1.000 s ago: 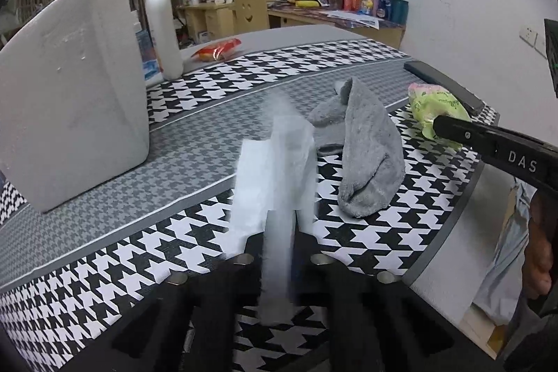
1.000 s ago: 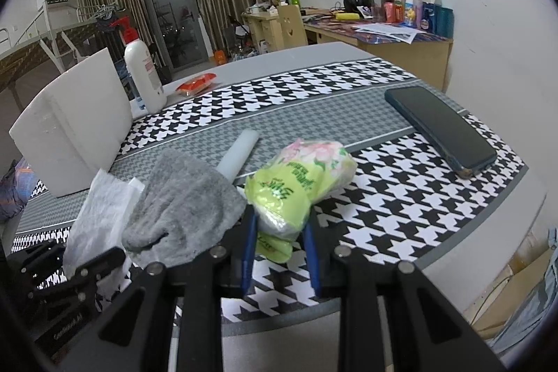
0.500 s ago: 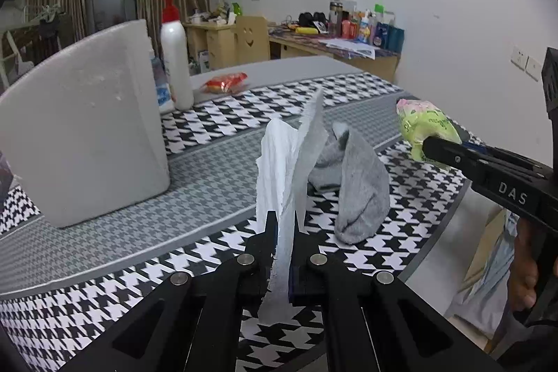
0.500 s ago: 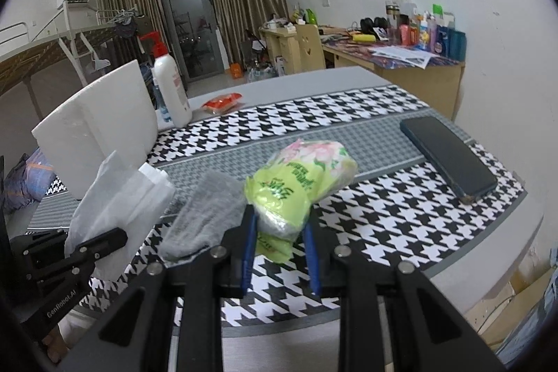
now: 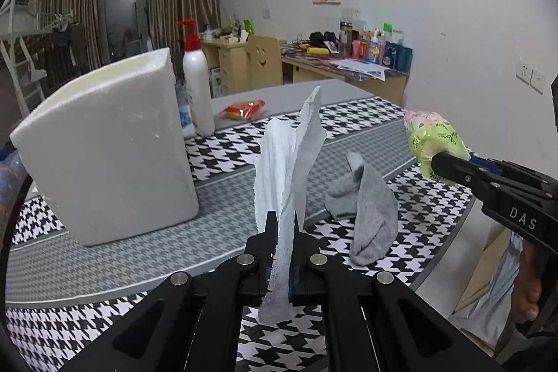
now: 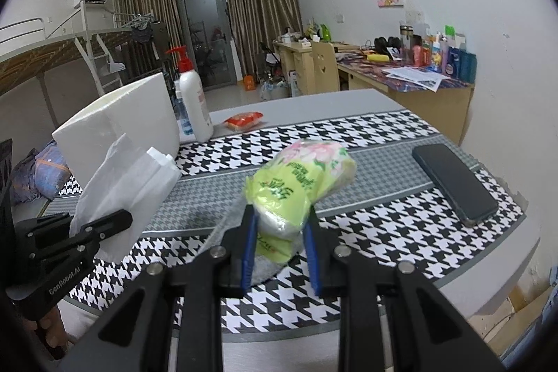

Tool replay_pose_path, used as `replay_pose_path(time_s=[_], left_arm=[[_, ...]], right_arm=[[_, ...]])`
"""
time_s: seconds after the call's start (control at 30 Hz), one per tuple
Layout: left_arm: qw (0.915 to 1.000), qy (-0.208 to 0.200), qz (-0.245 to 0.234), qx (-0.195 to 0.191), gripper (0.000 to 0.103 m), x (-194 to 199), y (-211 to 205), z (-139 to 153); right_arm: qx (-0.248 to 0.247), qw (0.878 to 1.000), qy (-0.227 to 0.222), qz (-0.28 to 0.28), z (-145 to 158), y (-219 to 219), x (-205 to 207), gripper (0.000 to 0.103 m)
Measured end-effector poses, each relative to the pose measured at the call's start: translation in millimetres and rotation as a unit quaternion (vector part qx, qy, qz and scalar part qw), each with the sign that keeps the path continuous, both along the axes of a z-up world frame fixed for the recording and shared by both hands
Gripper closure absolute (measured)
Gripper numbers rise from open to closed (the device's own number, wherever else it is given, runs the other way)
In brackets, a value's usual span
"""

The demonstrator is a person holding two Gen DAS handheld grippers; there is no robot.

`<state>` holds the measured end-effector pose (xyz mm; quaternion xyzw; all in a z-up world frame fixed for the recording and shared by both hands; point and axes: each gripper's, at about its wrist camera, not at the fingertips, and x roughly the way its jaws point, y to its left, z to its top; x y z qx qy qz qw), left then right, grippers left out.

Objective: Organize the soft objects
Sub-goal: 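Carry the tissue and wipes packet in both tools over the white foam box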

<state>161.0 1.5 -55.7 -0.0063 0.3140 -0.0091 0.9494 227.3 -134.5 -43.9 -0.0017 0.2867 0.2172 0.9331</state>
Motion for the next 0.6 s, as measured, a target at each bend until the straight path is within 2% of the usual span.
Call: replay_pose_path(time_s=[0.6], left_arm=[[0.9995,-0.029,0.009,0.000,0.100,0,14,26]], right_arm=[[0.005,0.999,-0.024,0.026,17,17,-6,0.074]])
